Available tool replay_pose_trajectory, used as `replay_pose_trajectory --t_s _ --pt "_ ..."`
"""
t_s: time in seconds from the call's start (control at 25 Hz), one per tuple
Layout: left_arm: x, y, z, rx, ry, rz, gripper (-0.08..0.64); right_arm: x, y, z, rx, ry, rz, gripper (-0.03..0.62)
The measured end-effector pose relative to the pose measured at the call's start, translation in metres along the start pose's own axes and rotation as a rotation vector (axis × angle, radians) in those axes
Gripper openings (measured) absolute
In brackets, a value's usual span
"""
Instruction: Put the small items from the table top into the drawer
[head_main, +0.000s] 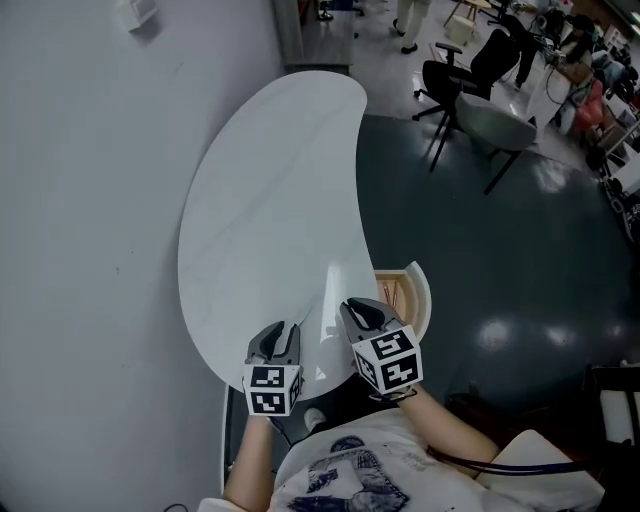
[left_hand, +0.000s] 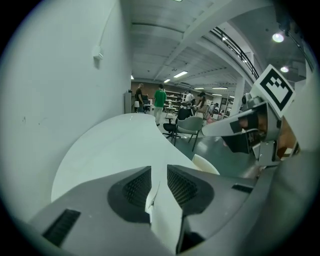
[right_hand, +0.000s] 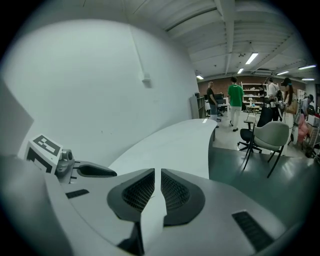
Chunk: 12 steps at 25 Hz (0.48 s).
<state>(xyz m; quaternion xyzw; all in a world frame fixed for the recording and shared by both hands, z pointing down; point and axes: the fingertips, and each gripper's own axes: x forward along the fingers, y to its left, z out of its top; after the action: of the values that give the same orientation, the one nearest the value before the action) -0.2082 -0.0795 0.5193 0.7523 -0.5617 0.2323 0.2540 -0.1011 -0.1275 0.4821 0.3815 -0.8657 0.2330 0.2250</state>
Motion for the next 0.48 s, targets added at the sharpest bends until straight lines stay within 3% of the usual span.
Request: replay_pose_trajectory --t_s 0.28,0.48 --pt "0.030 -0.009 -0.004 -0.021 0.045 -0.077 0.193 0.015 -0.024 0.001 -0.008 0.025 0.026 0.054" --pt "0.049 -0.009 -0.015 0.015 0.100 -0.068 0.204 0.028 -0.032 -0.003 -0.011 0.050 0.049 0.054"
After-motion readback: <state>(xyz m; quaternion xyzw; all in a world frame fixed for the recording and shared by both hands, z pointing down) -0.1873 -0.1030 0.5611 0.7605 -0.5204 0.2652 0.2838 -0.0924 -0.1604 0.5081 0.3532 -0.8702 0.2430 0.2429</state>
